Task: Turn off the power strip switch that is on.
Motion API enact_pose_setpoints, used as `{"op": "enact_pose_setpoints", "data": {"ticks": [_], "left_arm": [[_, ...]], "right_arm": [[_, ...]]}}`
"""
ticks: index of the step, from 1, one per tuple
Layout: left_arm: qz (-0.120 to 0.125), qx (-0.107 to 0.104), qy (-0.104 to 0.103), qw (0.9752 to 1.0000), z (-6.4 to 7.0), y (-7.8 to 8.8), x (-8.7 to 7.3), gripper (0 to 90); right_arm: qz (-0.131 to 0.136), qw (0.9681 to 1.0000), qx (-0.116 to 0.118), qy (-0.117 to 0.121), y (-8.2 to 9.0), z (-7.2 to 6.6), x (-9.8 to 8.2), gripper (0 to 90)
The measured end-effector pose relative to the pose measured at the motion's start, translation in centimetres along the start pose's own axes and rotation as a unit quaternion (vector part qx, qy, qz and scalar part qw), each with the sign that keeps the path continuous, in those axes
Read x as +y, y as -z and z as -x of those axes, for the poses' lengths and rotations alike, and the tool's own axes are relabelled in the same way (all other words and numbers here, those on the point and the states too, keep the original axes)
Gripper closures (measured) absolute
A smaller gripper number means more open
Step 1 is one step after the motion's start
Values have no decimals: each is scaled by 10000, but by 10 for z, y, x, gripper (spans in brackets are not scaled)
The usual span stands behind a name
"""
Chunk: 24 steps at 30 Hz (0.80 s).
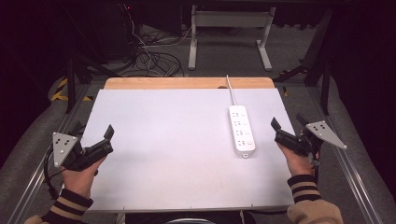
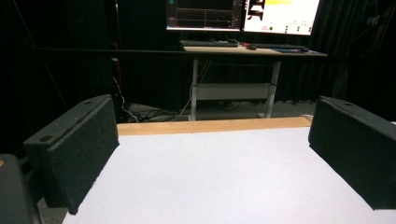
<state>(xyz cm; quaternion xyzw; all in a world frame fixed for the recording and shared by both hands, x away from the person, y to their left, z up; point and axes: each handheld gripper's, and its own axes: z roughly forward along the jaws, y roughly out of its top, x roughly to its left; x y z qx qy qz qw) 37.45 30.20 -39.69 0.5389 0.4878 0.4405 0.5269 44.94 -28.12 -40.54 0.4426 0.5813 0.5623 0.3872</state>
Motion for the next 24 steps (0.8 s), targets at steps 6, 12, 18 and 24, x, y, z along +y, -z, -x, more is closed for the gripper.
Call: {"op": "enact_pose_setpoints", "data": {"ticks": [6,12,18,24], "left_arm": [[-18,-12,-18,10000,1,-1,0,21],[-36,-4,-11,10000,0,0,0,21],[-38,2,-11,10000,0,0,0,21],[-54,17,7,10000,-1,0,-1,21]], "right_arm": [[-222,9987,103,441,5,-2,-1,859],[-376,9988,94,306,5,-3,2,898],[-492,9988,45,-52,5,-1,12,899],[-937,9954,40,-202,4,0,44,900]]}}
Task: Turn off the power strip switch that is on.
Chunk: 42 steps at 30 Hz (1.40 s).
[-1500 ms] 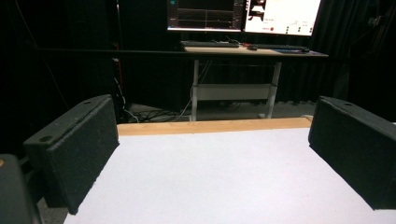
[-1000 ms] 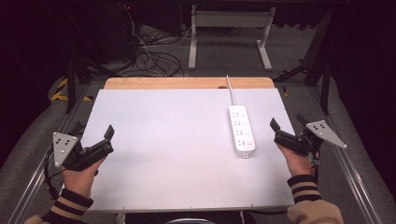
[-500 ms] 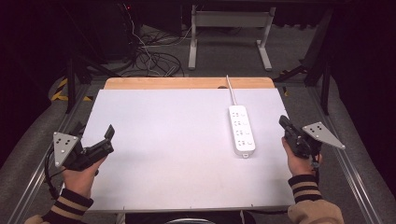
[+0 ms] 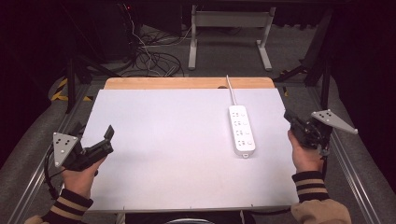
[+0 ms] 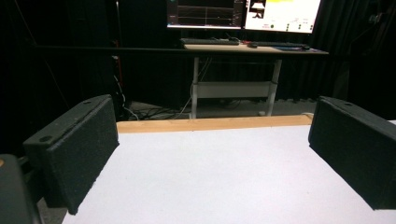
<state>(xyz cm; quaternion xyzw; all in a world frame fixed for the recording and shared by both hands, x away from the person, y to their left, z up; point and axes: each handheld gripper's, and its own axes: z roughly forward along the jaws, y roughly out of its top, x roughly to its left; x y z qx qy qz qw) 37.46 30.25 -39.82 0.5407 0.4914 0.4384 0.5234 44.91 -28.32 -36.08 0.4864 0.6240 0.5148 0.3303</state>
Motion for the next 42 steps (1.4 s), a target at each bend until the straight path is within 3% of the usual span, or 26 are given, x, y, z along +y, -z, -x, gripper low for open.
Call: {"op": "enact_pose_setpoints", "data": {"ticks": [2,4,6,7,10,11,12,15,18,23,26,29,30,32,36,37,38,39,40,41,42], "left_arm": [[9,27,-4,10000,-1,0,0,21],[-2,41,3,10000,-1,1,-1,21],[-15,49,3,10000,-1,1,-1,21],[-20,54,8,10000,-2,1,-1,21],[-31,74,-19,10000,-2,1,-2,21],[-36,85,-16,10000,-2,2,-1,21],[-30,94,-31,9999,-2,2,-2,21],[-41,134,-26,9999,-3,3,-2,21],[-65,159,-9,9999,-4,4,-3,21],[-39,159,-122,9998,-3,4,-2,21],[-53,148,-155,9998,-2,3,-3,21],[-72,174,-209,9996,-2,4,-4,21],[-85,205,-201,9996,-3,5,-4,21],[-77,243,-204,9995,-4,7,-4,21],[-89,388,-199,9990,-9,14,-5,22],[-89,388,-199,9990,-9,14,-5,22],[-93,403,-190,9990,-10,15,-5,22],[-91,421,-185,9989,-10,17,-5,22],[-102,435,-200,9988,-10,18,-5,22],[-97,440,-218,9987,-11,19,-5,23],[-102,440,-210,9988,-11,20,-5,23]], "right_arm": [[-82,10000,44,-16,0,-4,10,900],[-124,9998,88,142,-2,-11,21,900],[18,9994,304,145,-3,-16,29,900],[18,9994,304,145,-3,-16,29,900],[-119,9990,411,147,-12,-20,32,900],[-455,9980,350,262,-19,-24,36,900],[-347,9979,390,384,-17,-27,41,900],[-90,9974,591,406,-8,-39,58,900],[-149,9963,678,508,-10,-49,70,900],[-389,9954,682,554,-26,-56,78,900],[-738,9938,649,528,-55,-55,78,900],[-921,9922,590,593,-76,-54,75,900],[-921,9922,590,593,-76,-54,75,900],[-1153,9890,543,750,-98,-53,70,900],[-1565,9829,476,845,-130,-48,58,900],[-1565,9829,476,845,-130,-48,58,900],[-1696,9807,474,847,-139,-47,53,900],[-2005,9749,454,857,-155,-45,41,900],[-2005,9749,454,857,-155,-45,41,900],[-2265,9688,424,911,-169,-42,28,900],[-2387,9662,403,886,-175,-41,21,900]]}}
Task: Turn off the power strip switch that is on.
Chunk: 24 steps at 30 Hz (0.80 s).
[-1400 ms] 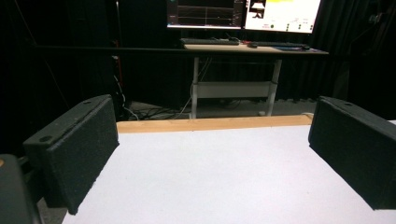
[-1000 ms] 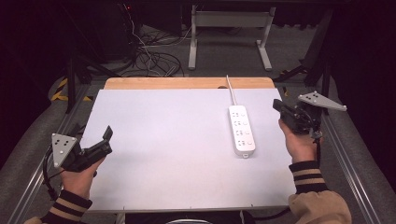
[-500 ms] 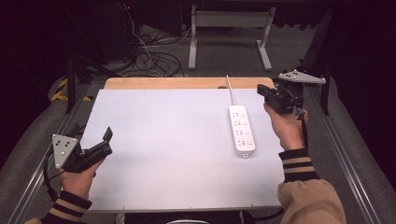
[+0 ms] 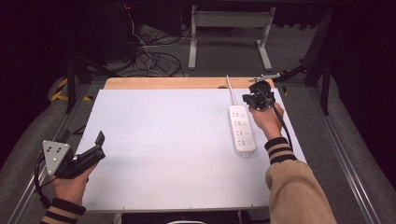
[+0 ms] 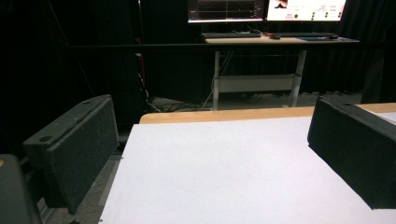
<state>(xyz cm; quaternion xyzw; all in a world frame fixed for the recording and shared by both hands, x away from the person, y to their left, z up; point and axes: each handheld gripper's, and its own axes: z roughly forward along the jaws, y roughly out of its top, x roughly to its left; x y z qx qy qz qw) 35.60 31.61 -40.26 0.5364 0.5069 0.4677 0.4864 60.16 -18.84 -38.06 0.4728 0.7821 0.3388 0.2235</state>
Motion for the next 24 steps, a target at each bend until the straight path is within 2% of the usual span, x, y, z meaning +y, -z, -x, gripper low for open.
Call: {"op": "enact_pose_setpoints", "data": {"ticks": [3,5,7,9,10,12,13,17,24], "left_arm": [[-3,13,10,10000,-1,2,-1,24],[-13,25,19,10000,0,3,0,25],[-15,-21,9,10000,1,2,0,25],[-9,-66,-120,9999,4,2,0,25],[-9,-66,-120,9999,4,2,0,25],[-17,-85,-117,9999,4,1,-1,25],[-21,-82,-94,9999,4,0,-1,25],[-23,-101,-40,9999,5,-1,0,25],[-48,-113,-87,9999,7,-3,0,26]], "right_arm": [[-228,9997,-39,51,-21,3,-14,900],[-495,9986,-146,117,-36,7,-24,900],[-544,9984,-164,27,-43,12,-31,900],[-351,9993,-70,-68,-41,16,-31,900],[-289,9995,-34,-117,-40,16,-31,900],[-323,9994,6,-102,-40,15,-31,900],[-453,9990,-42,-2,-43,13,-34,900],[-495,9987,-53,71,-47,10,-38,900],[-545,9983,-156,132,-52,6,-41,900]]}}
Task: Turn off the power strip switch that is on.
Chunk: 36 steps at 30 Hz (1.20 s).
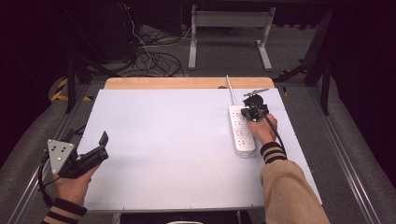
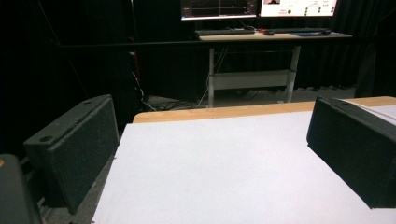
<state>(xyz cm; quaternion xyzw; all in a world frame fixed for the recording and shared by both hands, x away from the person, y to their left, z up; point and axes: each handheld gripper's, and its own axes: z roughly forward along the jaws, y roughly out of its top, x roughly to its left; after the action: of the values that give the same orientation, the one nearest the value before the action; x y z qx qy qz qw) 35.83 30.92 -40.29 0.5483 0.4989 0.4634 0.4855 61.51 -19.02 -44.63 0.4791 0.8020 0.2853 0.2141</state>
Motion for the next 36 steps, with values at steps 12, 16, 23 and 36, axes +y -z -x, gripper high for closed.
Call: {"op": "enact_pose_setpoints", "data": {"ticks": [12,16,23,36], "left_arm": [[16,40,42,10000,-3,2,1,27],[-10,0,8,10000,0,1,0,27],[-3,3,52,10000,-1,0,1,27],[7,16,37,10000,0,1,1,28]], "right_arm": [[282,9992,-261,122,2,-6,-12,900],[288,9991,-304,88,1,-7,-12,900],[352,9986,-376,143,-1,-9,-12,900],[352,9985,-389,133,-1,-10,-12,900]]}}
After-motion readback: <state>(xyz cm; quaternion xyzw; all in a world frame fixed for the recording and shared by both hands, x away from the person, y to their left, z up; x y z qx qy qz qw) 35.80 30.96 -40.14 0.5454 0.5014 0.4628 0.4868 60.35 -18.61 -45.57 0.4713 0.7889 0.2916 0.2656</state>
